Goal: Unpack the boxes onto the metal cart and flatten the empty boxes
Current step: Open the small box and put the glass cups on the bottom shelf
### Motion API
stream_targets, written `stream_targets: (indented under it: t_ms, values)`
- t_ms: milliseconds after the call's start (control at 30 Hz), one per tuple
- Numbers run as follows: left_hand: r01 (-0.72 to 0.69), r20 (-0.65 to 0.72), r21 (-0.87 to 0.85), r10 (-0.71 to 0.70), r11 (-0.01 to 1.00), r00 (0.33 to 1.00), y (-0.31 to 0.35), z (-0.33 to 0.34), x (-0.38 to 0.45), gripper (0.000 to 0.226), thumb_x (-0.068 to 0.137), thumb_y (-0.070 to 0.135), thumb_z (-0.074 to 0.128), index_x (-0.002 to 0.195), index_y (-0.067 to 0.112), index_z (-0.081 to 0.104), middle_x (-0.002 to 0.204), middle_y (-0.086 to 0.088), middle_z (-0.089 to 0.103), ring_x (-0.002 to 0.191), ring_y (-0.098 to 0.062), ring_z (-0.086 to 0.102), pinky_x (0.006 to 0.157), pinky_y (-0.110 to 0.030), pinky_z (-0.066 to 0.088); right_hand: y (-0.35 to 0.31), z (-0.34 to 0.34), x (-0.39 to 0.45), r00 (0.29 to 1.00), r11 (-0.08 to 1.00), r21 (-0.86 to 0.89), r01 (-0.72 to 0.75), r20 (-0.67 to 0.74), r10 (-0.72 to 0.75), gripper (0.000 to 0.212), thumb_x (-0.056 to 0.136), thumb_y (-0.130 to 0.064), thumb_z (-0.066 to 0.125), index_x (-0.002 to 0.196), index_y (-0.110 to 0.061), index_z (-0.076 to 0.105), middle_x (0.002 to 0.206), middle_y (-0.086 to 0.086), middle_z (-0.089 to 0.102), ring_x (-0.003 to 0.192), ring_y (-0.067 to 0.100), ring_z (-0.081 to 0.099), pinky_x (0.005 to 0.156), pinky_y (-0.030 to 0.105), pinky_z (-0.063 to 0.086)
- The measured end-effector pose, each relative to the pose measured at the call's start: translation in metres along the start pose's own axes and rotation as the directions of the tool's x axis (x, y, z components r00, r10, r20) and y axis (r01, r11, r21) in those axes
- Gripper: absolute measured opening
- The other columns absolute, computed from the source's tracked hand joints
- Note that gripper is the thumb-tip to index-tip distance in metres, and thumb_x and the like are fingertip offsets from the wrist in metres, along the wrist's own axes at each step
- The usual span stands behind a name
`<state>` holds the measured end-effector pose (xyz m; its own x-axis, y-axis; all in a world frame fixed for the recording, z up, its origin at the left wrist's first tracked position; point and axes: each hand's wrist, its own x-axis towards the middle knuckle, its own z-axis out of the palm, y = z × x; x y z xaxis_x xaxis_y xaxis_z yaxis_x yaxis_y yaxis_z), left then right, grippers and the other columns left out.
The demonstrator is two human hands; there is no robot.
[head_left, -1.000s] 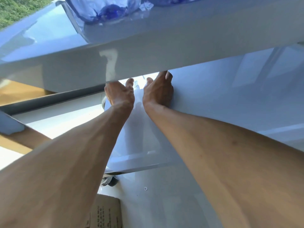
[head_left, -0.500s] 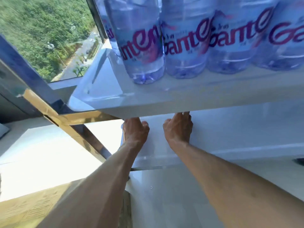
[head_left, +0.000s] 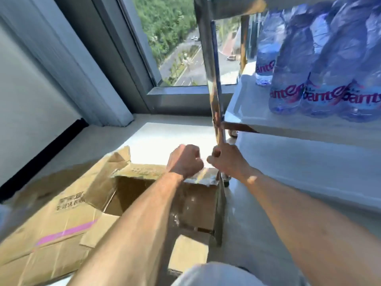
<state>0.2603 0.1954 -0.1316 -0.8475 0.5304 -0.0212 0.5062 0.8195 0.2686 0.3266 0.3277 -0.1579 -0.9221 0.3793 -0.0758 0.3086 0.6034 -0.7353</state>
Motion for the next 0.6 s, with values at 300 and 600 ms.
stream_targets:
  t_ms: [300, 600]
  values:
    - [0.381, 0.348, 0.237, -0.444, 0.894, 0.825, -0.143, 0.024, -0.038, 0.027, 0.073, 0.023, 0.055, 0.098, 0.016, 0.062, 0.101, -0.007, 0.069, 0.091, -0.024, 0.065, 0.078, -0.032, 0.054, -0.077, 0.102, 0.012, 0.705, 0.997, -0.078, 0.019, 0.708, 0.042, 0.031, 0.093, -0.006, 0.054, 0.121, 0.005, 0.061, 0.109, 0.02, 0.068, 0.066, 0.019, 0.057, 0.055, 0.02, 0.048]
    - [0.454, 0.371, 0.371, -0.578, 0.81, 0.727, -0.199, 0.09, -0.057, 0.053, 0.083, 0.032, 0.063, 0.132, 0.022, 0.047, 0.135, -0.011, 0.044, 0.125, -0.029, 0.05, 0.1, -0.037, 0.043, -0.028, 0.222, -0.003, 0.716, 0.796, -0.375, 0.475, 0.69, -0.102, 0.047, 0.085, -0.019, 0.064, 0.13, -0.012, 0.052, 0.117, 0.014, 0.064, 0.105, 0.033, 0.064, 0.08, 0.038, 0.054]
